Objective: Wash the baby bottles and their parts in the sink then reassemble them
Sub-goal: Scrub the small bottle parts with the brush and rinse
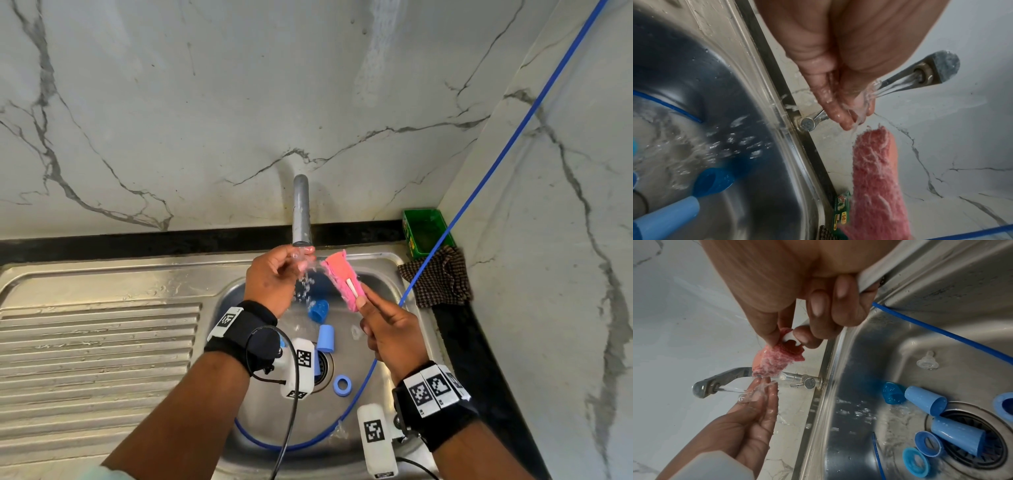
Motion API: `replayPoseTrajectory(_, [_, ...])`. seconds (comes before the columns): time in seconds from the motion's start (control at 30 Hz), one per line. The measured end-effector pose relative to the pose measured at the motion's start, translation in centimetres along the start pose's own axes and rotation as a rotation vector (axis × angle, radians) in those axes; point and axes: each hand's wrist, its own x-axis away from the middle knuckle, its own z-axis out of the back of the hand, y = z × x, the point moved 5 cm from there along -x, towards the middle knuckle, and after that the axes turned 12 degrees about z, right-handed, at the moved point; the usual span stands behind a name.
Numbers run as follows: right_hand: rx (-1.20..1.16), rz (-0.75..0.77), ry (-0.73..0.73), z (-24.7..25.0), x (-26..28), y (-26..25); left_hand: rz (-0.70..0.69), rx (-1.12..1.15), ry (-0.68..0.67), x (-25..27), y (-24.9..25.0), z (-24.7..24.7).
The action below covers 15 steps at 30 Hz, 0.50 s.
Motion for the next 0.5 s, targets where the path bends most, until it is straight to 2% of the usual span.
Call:
replayPoseTrajectory(0.13, [-0.005, -0.002, -0.001, -0.08, 0.05, 0.00, 0.066, 0.111, -0.051, 0.42, 0.22, -0.58])
replayPoseTrajectory(0.3, [-0.008, -0.005, 0.005, 0.06, 0.10, -0.17, 0.034, -0.053, 0.106, 0.43, 0.49, 0.07])
replayPoseTrajectory(0.5, [-0.013, -0.026, 0.016, 0.06, -0.07, 0.15, 0.025, 0.007, -0.066, 0.23, 0.33, -0.85])
